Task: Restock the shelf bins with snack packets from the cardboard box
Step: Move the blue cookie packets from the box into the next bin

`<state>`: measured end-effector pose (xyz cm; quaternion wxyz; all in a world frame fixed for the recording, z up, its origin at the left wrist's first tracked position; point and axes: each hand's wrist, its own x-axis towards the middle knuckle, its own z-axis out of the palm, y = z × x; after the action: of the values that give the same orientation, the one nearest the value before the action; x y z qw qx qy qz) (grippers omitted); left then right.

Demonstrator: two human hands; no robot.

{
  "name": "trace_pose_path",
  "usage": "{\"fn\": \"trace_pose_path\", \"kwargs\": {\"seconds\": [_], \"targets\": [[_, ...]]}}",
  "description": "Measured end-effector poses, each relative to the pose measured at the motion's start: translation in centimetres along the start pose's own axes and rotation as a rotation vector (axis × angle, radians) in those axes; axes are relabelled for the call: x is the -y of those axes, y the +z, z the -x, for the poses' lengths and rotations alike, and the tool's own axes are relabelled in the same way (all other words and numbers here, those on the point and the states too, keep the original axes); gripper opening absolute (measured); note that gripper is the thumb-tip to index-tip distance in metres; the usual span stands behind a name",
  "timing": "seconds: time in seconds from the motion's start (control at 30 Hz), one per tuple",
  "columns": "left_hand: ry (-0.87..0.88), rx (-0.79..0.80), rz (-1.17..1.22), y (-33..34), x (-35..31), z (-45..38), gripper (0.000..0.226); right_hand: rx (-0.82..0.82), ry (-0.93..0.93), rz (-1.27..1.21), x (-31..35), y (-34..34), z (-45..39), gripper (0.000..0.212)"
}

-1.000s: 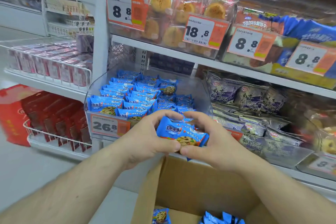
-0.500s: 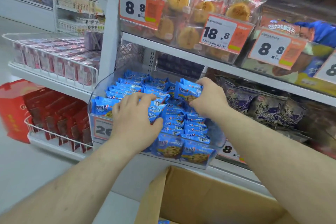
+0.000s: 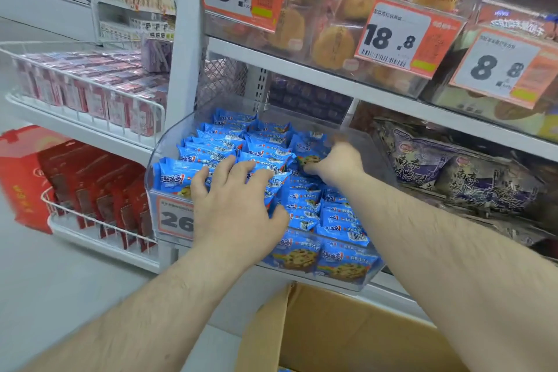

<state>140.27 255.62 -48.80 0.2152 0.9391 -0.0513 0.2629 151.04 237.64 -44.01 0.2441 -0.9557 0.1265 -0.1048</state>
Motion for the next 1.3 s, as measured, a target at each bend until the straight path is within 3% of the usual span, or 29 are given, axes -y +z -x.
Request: {"fn": "trace_pose_path", "kwargs": {"seconds": [0.1,0.27,0.43,0.73,1.03,1.3], "targets": [[-0.009,0.022,0.002,-0.1,0.0,0.0,0.054,-0.097,0.087,0.0,-0.4,0.3,0.5,0.049],[-0.02,0.027,-0.006,-0.3,-0.2,0.1,0.056,-0.091,0.063,-0.078,0.0,0.9,0.4,0.04],[-0.022,0.031,-0.031,-0.2,-0.5,0.0,0.055,0.018,-0.076,-0.101,0.5,0.9,0.7,0.067],[-0.03,0.005,-0.038,-0.1,-0.7,0.0,0.052,0.101,-0.017,-0.248,0.2,1.1,0.6,0.08],[-0.024,0.012,-0.048,-0.2,-0.7,0.0,0.051,0.046,0.067,-0.206,-0.4,0.5,0.9,0.047],[0.023,-0.011,-0.008,-1.2,-1.3,0.2,0.063,-0.056,0.019,-0.17,-0.6,-1.1,3.5,0.06]]}}
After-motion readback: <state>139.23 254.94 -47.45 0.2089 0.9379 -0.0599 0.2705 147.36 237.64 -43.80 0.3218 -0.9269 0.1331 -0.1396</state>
